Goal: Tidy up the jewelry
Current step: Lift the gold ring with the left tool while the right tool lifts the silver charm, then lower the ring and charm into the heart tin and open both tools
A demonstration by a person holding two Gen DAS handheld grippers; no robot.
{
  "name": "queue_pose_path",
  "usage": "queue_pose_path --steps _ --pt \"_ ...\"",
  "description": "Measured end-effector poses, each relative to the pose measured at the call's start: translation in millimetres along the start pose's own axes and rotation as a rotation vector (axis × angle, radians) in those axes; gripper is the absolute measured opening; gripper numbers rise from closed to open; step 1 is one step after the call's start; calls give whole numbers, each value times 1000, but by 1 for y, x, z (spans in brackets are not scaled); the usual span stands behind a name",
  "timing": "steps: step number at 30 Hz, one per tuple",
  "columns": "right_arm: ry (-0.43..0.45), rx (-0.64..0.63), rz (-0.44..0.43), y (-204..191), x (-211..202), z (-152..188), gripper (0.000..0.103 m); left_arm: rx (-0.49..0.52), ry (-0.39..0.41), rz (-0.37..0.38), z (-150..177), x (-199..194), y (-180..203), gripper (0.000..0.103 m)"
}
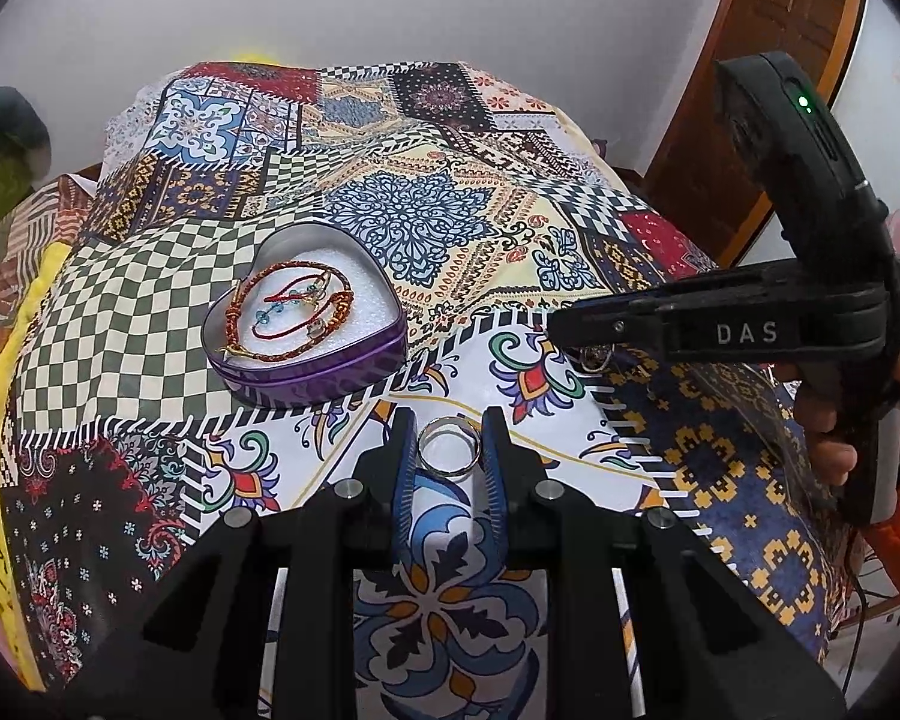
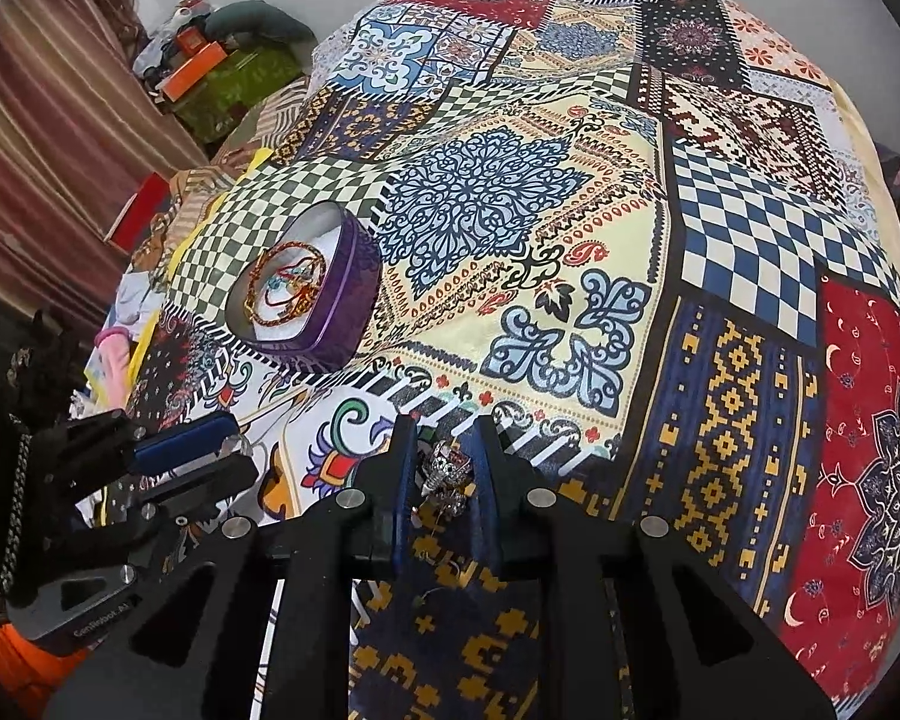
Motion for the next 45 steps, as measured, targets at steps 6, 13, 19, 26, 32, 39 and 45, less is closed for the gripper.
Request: queue_pose_path --steps 6,13,19,26,32,39,45 --pt "20 4 -19 -6 -7 0 15 -3 10 -8 1 -7 0 21" --pt "81 -14 -19 -22 -30 -10 15 -16 30 -22 -1 -20 -6 21" --pt "122 -36 3 -35 -43 -16 15 -22 54 -44 -6 -32 -16 21" --pt "149 -48 16 -45 -44 -30 15 -26 91 -87 -21 -46 -35 21" --pt "151 -53 -1 -53 -35 -42 15 -42 117 -121 -36 -52 -57 21" --pt "119 -74 -8 -62 -13 -55 15 -67 112 -142 -44 -46 -81 21" --pt "58 -99 17 -66 13 -67 15 -92 73 -134 -38 -25 -95 21"
Point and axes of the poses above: each gripper's, at about its wrist camera, not at the fingertips, and x roughly the way its jaws point, y to its right, z to its underside, the point moved 5 cm from there along x, roughly the way its jaws point, and after that the axes turned 5 degrees about -y, right-handed, at the moved point
